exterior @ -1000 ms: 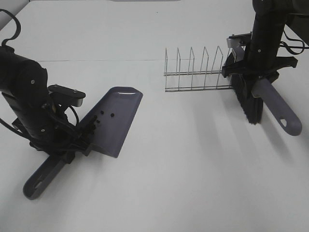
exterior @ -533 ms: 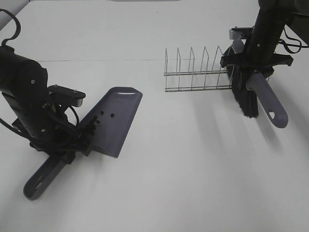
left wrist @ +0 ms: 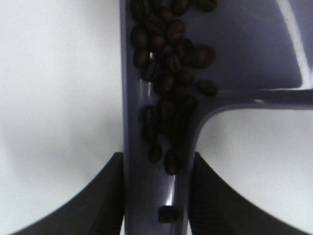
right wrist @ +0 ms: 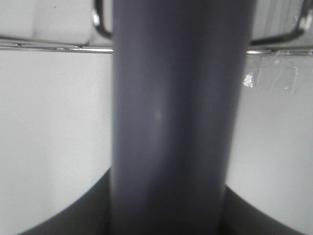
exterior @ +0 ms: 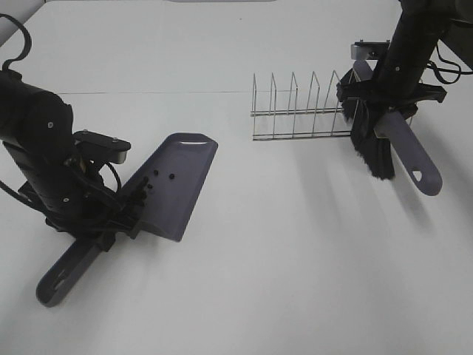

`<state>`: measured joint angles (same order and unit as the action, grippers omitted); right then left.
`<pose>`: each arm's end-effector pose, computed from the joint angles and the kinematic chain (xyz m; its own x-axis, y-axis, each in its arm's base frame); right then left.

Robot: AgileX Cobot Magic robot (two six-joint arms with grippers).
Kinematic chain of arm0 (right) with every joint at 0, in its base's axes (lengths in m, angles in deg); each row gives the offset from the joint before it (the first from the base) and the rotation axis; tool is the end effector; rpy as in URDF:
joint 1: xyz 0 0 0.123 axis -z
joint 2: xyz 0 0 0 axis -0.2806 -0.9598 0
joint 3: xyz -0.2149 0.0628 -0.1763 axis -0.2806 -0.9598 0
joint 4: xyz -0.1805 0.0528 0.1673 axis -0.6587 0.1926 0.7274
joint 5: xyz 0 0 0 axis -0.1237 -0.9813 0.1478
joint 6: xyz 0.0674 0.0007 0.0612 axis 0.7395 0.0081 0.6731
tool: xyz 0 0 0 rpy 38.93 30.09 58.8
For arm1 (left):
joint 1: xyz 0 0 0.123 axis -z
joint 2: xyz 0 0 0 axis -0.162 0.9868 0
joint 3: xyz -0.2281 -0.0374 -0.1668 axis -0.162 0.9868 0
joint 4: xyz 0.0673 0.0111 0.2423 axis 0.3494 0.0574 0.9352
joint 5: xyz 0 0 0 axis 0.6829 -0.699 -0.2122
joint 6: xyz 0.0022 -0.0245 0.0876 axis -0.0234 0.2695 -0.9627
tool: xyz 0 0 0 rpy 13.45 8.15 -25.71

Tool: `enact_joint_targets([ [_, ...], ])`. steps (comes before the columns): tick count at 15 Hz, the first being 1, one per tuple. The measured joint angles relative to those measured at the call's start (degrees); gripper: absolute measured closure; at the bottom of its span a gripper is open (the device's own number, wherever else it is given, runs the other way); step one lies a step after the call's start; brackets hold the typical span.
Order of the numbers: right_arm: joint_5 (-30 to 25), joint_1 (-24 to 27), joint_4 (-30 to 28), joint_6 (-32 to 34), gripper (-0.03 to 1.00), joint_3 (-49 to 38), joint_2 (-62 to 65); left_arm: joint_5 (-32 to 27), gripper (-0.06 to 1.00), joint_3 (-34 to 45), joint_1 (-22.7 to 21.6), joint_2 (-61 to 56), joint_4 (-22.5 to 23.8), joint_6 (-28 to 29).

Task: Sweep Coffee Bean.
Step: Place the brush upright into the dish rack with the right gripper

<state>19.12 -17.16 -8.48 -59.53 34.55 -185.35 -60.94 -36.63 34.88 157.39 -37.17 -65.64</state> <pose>0.4879 0.0133 0.1326 -0.9994 -0.0042 -0.0329 -0.0063 0.9978 0.0653 0.2970 -0.1423 0.0926 -0.9312 0.3567 -0.0747 0.3583 0.9335 -0.0092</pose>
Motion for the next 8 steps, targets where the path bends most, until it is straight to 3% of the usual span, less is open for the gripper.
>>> enact_joint_targets([
  [2, 0.0, 0.0, 0.0, 0.29, 0.69, 0.0, 0.0, 0.0, 0.64, 0.0, 0.0, 0.0, -0.11, 0.0],
  [8, 0.17, 0.0, 0.4, 1.38, 0.53, 2.64, 0.11, -0.23, 0.64, 0.0, 0.0, 0.0, -0.86, 0.0],
])
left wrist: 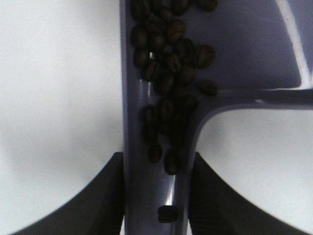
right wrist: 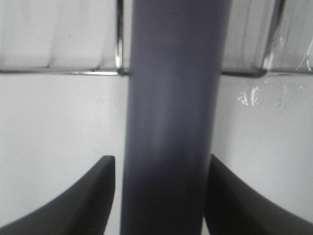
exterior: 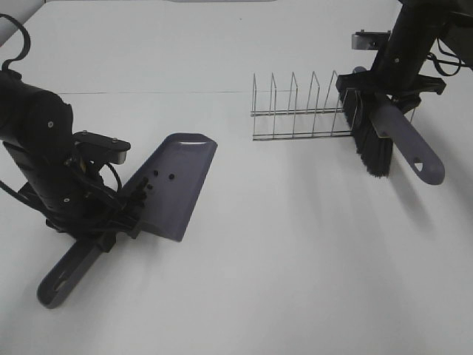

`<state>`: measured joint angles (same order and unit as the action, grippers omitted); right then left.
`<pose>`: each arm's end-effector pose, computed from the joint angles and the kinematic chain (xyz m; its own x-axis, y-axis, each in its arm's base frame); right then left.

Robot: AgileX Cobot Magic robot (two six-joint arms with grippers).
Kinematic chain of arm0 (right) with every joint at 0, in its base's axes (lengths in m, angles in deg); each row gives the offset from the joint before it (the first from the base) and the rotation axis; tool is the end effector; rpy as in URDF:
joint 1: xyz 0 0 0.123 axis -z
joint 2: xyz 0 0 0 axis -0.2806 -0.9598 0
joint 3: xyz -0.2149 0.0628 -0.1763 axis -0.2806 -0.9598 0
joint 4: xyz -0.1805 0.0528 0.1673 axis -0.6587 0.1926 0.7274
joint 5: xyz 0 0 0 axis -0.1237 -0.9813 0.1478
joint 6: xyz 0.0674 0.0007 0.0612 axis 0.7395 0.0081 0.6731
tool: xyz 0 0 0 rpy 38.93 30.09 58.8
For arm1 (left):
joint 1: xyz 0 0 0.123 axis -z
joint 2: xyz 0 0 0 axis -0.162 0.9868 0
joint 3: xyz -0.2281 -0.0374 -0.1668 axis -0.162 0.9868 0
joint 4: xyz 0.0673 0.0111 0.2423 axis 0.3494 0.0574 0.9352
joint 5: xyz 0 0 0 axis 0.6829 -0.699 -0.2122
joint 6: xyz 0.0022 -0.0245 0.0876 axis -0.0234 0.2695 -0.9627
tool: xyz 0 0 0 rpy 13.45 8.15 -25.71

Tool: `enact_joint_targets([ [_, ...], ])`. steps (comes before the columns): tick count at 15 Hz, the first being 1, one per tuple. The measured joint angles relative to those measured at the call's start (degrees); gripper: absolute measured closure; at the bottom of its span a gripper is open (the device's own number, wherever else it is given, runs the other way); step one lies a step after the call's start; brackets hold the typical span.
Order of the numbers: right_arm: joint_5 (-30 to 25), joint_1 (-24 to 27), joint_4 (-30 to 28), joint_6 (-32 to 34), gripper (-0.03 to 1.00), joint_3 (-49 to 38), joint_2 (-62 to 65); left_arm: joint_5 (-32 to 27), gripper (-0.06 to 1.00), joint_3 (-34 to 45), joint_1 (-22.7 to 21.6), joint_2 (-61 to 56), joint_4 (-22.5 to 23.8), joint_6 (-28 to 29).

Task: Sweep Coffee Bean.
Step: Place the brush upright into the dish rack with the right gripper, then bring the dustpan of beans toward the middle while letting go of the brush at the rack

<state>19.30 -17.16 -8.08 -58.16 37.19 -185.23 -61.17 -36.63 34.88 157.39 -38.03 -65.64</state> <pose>0.4946 0.0140 0.1453 -0.9964 0.0223 -0.0823 0.0161 0.9971 0.0744 0.2964 -0.1428 0.0926 -0.9359 0.3453 -0.0699 0.3473 0.9376 -0.0182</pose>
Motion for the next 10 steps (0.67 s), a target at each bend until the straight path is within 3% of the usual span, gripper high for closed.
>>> enact_joint_targets([
  [2, 0.17, 0.0, 0.29, 1.66, 0.41, 2.29, 0.97, -0.06, 0.64, 0.0, 0.0, 0.0, -0.29, 0.0],
  [10, 0.57, 0.0, 0.8, 1.89, 0.37, 1.78, 13.46, -0.4, 0.64, 0.0, 0.0, 0.0, -5.56, 2.12],
])
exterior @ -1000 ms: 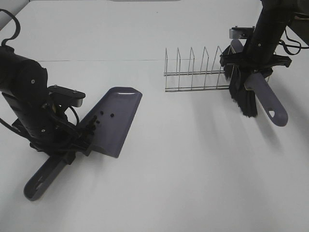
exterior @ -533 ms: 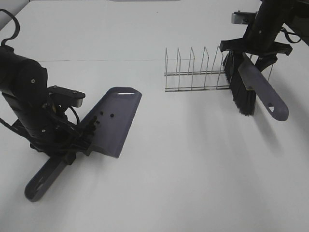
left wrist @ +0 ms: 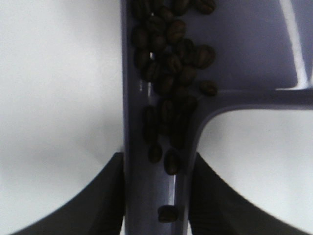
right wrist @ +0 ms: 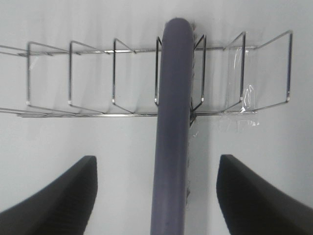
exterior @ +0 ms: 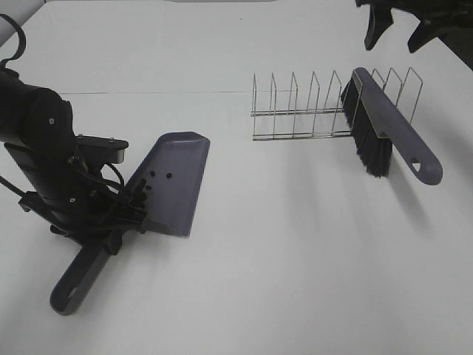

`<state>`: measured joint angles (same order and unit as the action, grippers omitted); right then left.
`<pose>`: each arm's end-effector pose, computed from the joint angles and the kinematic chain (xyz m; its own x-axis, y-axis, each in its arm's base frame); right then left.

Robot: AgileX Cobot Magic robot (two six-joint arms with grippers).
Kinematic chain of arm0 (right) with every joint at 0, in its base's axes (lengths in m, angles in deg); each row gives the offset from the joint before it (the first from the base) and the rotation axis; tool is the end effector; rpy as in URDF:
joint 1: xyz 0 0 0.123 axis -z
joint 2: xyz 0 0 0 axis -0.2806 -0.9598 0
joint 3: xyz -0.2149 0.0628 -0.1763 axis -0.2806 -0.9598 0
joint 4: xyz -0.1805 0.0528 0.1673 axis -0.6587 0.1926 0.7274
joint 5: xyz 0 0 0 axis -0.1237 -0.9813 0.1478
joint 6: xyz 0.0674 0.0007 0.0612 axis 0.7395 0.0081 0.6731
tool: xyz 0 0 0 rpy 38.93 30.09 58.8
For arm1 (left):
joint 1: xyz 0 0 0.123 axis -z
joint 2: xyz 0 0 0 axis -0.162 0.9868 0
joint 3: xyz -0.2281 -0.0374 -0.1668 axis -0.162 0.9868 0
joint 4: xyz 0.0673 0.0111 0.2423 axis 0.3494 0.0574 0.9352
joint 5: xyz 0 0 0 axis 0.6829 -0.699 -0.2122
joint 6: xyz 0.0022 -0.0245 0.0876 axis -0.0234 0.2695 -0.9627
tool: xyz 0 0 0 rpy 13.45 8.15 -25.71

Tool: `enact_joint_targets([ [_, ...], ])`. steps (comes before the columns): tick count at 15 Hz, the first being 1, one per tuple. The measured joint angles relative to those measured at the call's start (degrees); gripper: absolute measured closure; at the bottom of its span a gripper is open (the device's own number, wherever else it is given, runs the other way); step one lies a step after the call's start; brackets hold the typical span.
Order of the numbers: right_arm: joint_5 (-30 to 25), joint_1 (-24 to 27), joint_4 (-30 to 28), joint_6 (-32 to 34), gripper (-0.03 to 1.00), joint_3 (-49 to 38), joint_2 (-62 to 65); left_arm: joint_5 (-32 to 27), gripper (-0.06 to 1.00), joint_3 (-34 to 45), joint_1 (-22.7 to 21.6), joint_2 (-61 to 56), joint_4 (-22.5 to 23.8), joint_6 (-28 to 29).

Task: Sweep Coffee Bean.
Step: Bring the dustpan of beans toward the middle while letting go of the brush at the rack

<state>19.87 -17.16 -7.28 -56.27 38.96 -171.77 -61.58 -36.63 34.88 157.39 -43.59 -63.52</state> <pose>0.4787 0.0149 0.2689 -0.9360 0.0615 -0.3465 0.0262 0.9941 0.1054 0.2938 -0.1472 0.0927 -0.9707 0.2346 -0.0519 0.2382 0.9680 -0.0795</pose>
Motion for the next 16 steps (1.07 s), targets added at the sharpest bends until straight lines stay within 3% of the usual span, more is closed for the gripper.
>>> enact_joint_targets([
  [7, 0.06, 0.0, 2.12, -0.34, 0.37, -19.14, 19.88, 1.66, 0.64, 0.0, 0.0, 0.0, -1.89, 3.44],
  [8, 0.0, 0.0, 2.12, -0.34, 0.37, -26.13, 26.36, 1.78, 0.58, 0.0, 0.0, 0.0, -2.35, 3.44],
  [9, 0.0, 0.0, 2.12, -0.34, 0.37, -26.13, 26.36, 1.78, 0.58, 0.0, 0.0, 0.0, -2.35, 3.44],
  [11, -0.11, 0.0, 2.12, -0.34, 0.37, -34.61, 34.49, 1.26, 0.36, -0.29, 0.4, -0.11, -4.18, 2.98],
  [16, -0.06, 0.0, 2.12, -0.34, 0.37, -48.24, 48.13, -6.25, 0.3, -1.72, -0.06, -3.84, 0.57, 3.9],
])
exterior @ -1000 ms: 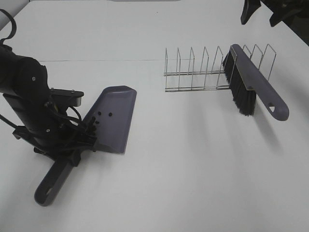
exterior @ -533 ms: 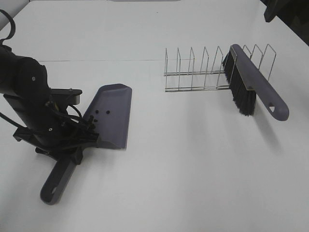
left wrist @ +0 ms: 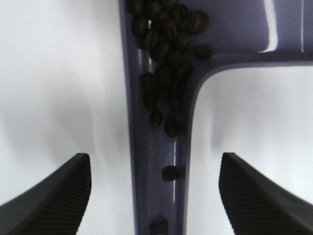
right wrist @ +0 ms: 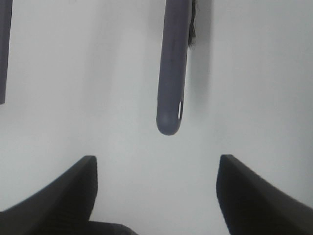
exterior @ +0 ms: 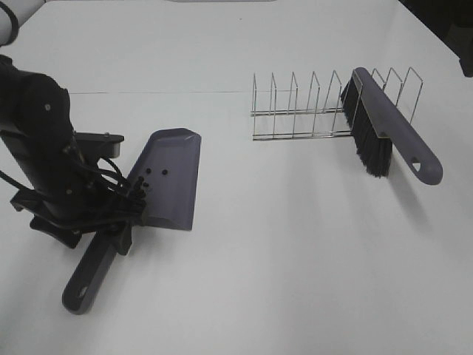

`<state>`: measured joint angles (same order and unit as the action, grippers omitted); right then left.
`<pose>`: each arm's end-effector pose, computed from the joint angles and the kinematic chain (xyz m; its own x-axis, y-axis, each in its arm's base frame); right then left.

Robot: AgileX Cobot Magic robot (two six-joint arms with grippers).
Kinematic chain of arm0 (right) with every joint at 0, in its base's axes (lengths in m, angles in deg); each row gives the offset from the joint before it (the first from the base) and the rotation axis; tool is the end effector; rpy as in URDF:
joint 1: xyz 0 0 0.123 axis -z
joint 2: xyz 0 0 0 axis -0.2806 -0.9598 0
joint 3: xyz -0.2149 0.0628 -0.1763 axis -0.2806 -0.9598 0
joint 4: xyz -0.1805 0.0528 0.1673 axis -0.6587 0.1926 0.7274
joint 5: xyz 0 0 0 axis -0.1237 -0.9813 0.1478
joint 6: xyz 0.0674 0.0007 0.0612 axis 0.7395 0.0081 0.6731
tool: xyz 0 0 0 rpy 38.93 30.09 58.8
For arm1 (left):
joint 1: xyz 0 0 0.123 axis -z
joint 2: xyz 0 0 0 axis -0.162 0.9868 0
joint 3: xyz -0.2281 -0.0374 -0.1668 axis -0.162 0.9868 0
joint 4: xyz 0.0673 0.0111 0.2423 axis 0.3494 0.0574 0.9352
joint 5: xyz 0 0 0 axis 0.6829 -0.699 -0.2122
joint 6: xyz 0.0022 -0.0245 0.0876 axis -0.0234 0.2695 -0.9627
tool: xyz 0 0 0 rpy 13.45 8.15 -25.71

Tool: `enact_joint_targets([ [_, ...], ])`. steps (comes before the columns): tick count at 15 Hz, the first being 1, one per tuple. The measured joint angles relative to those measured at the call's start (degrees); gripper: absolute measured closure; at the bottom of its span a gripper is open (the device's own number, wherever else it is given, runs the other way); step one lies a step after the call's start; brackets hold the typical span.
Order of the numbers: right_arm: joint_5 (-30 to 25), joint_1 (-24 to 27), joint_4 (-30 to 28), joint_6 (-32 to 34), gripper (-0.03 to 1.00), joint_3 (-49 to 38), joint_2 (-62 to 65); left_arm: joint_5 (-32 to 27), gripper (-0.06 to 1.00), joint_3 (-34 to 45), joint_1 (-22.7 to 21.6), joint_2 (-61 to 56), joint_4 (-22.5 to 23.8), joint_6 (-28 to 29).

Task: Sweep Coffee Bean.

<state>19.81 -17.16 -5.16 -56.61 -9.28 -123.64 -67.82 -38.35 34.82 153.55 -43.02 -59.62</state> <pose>0.2593 0.0147 0.3462 -0.9374 0.0679 -0.3415 0.0207 0.9899 0.1400 0.2931 -0.1469 0.1198 -0.9826 0.1826 -0.0349 0.1849 0.9793 -0.0825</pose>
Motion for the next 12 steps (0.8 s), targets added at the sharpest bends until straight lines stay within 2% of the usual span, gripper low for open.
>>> enact_joint_targets([
  [3, 0.0, 0.0, 0.0, 0.0, 0.37, -6.42, 7.05, -6.76, 0.3, -3.44, -0.97, -6.3, 5.21, 1.2],
  [6, -0.06, 0.0, 0.0, 0.0, 0.37, -11.52, 13.06, -11.46, 0.3, -7.39, -3.44, -10.71, 6.19, 0.4],
  [8, -0.11, 0.0, 0.0, 0.0, 0.37, -15.13, 17.82, -12.15, 0.3, -8.88, -8.42, -13.64, 6.19, -1.66],
  [9, -0.11, 0.0, -0.29, 0.0, 0.37, -17.7, 22.8, -14.04, 0.3, -8.94, -14.04, -17.53, 6.7, -4.24],
  [10, -0.11, 0.0, -0.29, 0.0, 0.37, -17.7, 22.8, -14.04, 0.3, -8.94, -14.04, -17.53, 6.7, -4.24],
  [11, -0.17, 0.0, -2.12, 0.0, 0.37, -18.85, 27.5, -17.13, 0.3, -8.94, -19.25, -22.35, 7.45, -6.82],
  [12, -0.11, 0.0, -3.04, 0.0, 0.37, -19.25, 29.45, -18.39, 0.29, -8.48, -22.12, -25.55, 7.62, -8.02],
])
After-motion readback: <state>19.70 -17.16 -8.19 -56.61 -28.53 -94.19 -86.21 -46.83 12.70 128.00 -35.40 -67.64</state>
